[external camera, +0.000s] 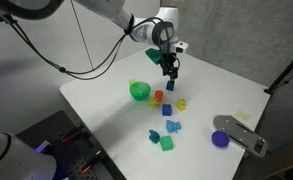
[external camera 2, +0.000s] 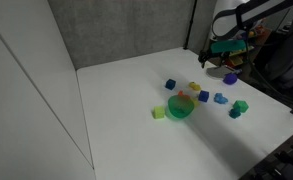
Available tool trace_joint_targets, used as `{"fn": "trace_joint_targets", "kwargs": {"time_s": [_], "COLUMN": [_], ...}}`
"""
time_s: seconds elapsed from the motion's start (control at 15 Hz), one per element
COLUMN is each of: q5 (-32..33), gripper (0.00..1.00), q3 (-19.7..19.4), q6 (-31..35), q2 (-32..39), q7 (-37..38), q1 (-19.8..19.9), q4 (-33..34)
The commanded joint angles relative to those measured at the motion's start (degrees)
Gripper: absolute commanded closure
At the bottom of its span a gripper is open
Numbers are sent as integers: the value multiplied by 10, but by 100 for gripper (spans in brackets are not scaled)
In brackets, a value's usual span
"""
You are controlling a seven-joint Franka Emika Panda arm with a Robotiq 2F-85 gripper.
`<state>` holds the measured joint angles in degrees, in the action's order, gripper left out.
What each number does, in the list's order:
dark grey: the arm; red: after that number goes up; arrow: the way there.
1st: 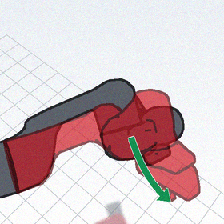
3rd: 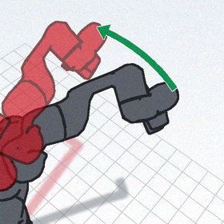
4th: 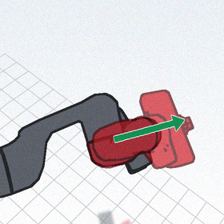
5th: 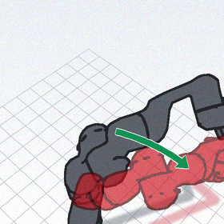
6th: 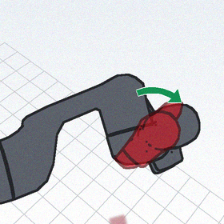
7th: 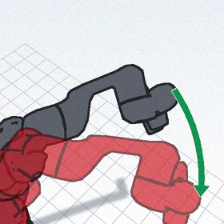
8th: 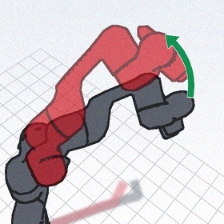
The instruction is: Pick up the orange toy from the green bowl and put it on the table
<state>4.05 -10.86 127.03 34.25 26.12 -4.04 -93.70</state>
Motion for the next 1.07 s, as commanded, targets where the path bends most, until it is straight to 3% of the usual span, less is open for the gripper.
{"fn": "trace_joint_targets", "kwargs": {"time_s": [0.0,1.0], "q5": [18,16], "gripper": [0,0], "q3": [10,99], "q6": [-35,-34], "q2": [-68,-317], "q7": [-20,-147], "q1": [-1,-1], "q4": [-56,-298]}}
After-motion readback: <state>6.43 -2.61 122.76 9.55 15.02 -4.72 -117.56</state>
